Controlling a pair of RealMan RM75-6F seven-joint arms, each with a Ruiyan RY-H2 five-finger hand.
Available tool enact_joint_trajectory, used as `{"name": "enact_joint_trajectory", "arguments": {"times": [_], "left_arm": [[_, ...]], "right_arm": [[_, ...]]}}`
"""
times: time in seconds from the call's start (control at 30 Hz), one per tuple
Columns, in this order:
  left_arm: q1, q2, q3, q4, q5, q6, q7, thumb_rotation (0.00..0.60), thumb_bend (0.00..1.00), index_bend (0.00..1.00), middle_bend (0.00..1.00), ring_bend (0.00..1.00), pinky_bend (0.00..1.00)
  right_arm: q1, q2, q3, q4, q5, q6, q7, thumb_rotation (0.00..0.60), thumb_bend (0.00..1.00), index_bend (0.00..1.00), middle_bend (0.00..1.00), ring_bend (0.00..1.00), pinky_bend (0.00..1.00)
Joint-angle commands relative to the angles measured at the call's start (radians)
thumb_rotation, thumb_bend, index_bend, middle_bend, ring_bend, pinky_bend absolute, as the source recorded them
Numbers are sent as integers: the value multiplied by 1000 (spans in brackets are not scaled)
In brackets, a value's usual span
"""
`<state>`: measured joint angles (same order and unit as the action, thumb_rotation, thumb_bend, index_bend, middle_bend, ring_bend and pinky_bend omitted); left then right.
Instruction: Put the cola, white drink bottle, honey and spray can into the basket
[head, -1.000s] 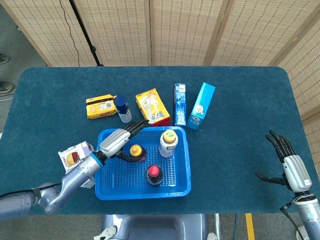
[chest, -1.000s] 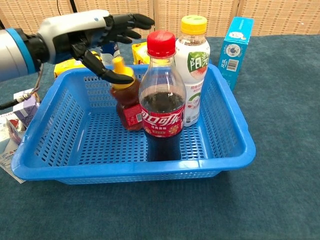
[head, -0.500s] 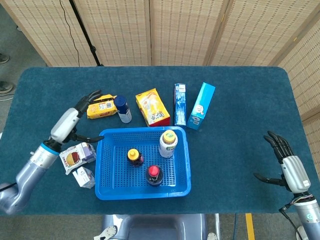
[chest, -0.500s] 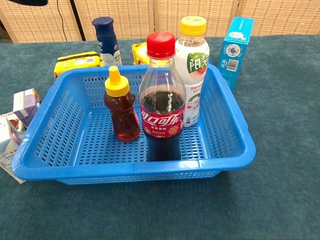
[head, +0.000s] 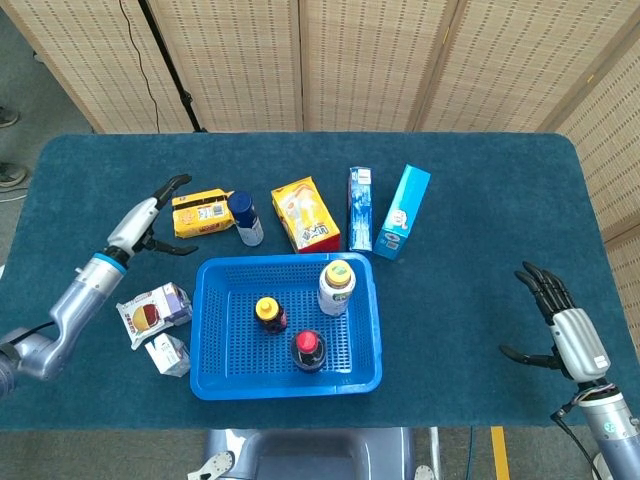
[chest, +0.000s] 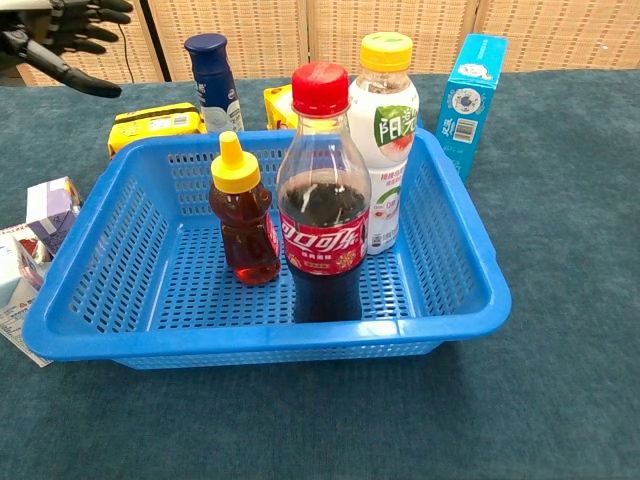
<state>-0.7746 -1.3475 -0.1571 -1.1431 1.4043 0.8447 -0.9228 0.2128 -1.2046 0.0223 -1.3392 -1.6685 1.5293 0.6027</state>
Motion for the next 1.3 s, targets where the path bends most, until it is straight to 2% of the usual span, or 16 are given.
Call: {"name": "enact_joint_trajectory", "arguments": {"times": [0.03,0.33,0.5,0.57,0.73,0.8,0.83,0.97,1.03,1.1,1.3], "left_arm": [[-38,-43,-18,28,-21,-43,-4,571,117,0,0,0,0],[-114,-149,-68,110,-97,-137,85,565,117,0,0,0,2],[-147,-210,-98,152,-134,-160,129,582,126,0,0,0,65],[-155,-239,-109,174,-143,-147,158,600,176,0,0,0,114],[-166,-291,-133,202,-174,-133,203,600,332,9,0,1,247],[-165,-311,-140,214,-183,-119,220,600,423,121,54,54,325],[-164,-318,-142,219,-186,-113,227,600,465,211,110,106,375],[-156,-355,-162,245,-210,-79,259,600,600,569,393,348,536],[-153,-359,-168,246,-214,-71,263,600,621,660,434,381,555],[-149,-355,-171,240,-211,-64,266,600,626,701,444,389,560],[-120,-306,-180,175,-187,-21,249,600,625,706,448,394,562]], "right_arm": [[1,-3,-1,4,3,-3,1,600,0,0,0,0,0],[2,-6,3,14,19,-12,5,600,0,0,0,0,0],[5,-8,3,19,23,-19,9,600,0,0,0,0,0],[5,-8,3,19,25,-21,16,600,0,0,0,0,0],[5,-7,6,24,31,-21,25,600,0,0,0,0,0],[4,-7,6,26,32,-21,32,600,0,0,0,0,0],[4,-7,6,27,32,-21,34,600,0,0,0,0,0],[3,-5,7,31,34,-18,41,600,0,0,0,0,0],[2,-5,8,32,35,-16,42,600,0,0,0,0,0],[2,-5,8,32,35,-16,44,600,0,0,0,0,0],[0,-4,9,30,35,-12,43,600,0,0,0,0,0]]}}
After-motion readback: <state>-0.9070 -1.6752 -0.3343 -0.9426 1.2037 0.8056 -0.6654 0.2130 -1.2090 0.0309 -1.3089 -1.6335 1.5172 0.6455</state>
